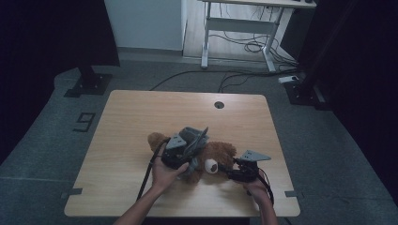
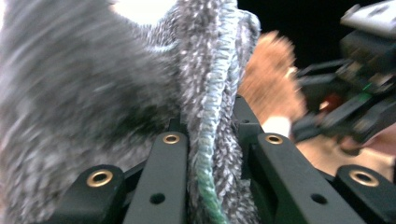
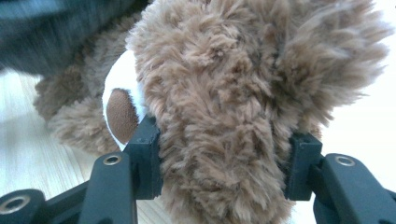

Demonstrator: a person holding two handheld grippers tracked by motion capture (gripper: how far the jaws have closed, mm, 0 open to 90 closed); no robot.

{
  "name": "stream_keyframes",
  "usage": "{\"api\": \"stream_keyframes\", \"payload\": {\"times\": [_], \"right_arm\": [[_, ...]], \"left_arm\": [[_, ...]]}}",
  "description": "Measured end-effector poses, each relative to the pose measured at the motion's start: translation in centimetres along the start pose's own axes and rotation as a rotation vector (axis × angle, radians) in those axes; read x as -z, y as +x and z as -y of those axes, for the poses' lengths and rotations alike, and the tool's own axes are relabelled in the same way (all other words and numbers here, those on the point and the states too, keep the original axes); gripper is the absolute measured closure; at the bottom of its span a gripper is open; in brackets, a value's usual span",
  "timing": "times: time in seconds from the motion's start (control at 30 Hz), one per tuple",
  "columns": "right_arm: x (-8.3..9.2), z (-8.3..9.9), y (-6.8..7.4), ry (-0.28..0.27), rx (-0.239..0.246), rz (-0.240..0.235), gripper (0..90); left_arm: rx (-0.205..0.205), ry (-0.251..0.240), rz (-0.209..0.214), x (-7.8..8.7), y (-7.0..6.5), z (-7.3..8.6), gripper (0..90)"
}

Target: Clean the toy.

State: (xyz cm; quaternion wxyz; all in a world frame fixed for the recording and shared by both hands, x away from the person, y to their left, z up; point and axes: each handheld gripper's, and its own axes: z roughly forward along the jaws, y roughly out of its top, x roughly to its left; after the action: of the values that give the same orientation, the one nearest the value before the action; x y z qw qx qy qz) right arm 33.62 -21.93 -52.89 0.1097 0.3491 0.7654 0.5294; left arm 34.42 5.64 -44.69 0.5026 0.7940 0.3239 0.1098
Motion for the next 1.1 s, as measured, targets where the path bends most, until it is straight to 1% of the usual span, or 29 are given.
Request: {"api": "stream_keyframes", "payload": {"times": [0.03,0.07,0.1,0.17,0.2,0.27,0.3,0.33,0.37,0.4,0.47,0.5,0.6,0.63,0.73,0.8,0.87,0.9,0.93,1.0,1.1], "right_arm": [[0.0,0.0,0.1,0.001,0.009,0.002,44.1],[0.0,0.0,0.2,0.0,0.019,0.007,44.2],[0.1,0.0,0.2,-0.001,0.026,0.009,44.2],[0.1,0.1,0.3,0.001,0.042,0.008,44.2],[0.2,0.1,0.3,0.003,0.048,0.009,44.2],[0.2,0.1,0.4,0.002,0.056,0.017,44.2],[0.2,0.1,0.4,-0.001,0.056,0.02,44.2],[0.2,0.2,0.5,-0.002,0.058,0.024,44.2],[0.2,0.2,0.5,-0.007,0.059,0.029,44.3],[0.2,0.2,0.5,-0.008,0.071,0.037,44.9],[0.2,0.3,0.5,-0.007,0.082,0.068,47.4],[0.2,0.3,0.5,-0.007,0.079,0.072,48.0],[0.2,0.4,0.5,-0.016,0.07,0.075,48.7],[0.2,0.4,0.5,-0.016,0.065,0.074,48.8],[0.2,0.5,0.4,-0.018,0.057,0.072,48.9],[0.2,0.5,0.4,-0.025,0.049,0.072,48.9],[0.2,0.6,0.2,-0.03,0.043,0.07,48.8],[0.2,0.6,0.2,-0.033,0.04,0.069,48.7],[0.2,0.7,0.2,-0.038,0.036,0.067,48.7],[0.2,0.7,0.2,-0.039,0.036,0.069,48.7],[0.2,0.7,0.2,-0.041,0.032,0.071,48.6]], "left_arm": [[-0.021,-0.001,0.006,-0.4,-0.7,-0.9,79.4],[-0.03,-0.006,0.015,-1.0,-1.4,-1.7,79.4],[-0.034,-0.016,0.029,-1.6,-2.0,-2.5,79.3],[-0.045,-0.01,0.061,-3.2,-3.4,-3.8,79.3],[-0.052,0.002,0.066,-4.1,-4.0,-4.3,79.3],[-0.077,0.058,0.057,-6.2,-5.0,-4.9,79.1],[-0.085,0.09,0.047,-7.2,-5.2,-4.9,79.1],[-0.079,0.119,0.042,-8.1,-5.2,-4.8,79.0],[-0.063,0.135,0.042,-8.8,-5.0,-4.5,79.0],[-0.042,0.146,0.045,-9.3,-4.7,-4.1,79.0],[-0.017,0.133,0.05,-9.7,-4.2,-3.3,79.3],[-0.01,0.125,0.05,-9.5,-3.9,-3.0,79.5],[0.035,0.111,0.065,-8.4,-3.0,-2.7,79.6],[0.04,0.107,0.061,-7.9,-2.8,-2.6,79.6],[0.035,0.103,0.039,-6.3,-2.0,-2.2,79.6],[0.025,0.085,-0.002,-5.0,-1.2,-1.9,79.5],[0.016,0.072,-0.056,-3.6,-0.1,-1.6,79.5],[0.029,0.068,-0.066,-2.7,0.9,-1.2,79.5],[0.048,0.059,-0.066,-2.2,1.5,-1.0,79.5],[0.084,0.035,-0.064,-0.5,3.1,-0.1,79.5],[0.108,0.009,-0.07,1.4,4.5,0.6,79.6]]}}
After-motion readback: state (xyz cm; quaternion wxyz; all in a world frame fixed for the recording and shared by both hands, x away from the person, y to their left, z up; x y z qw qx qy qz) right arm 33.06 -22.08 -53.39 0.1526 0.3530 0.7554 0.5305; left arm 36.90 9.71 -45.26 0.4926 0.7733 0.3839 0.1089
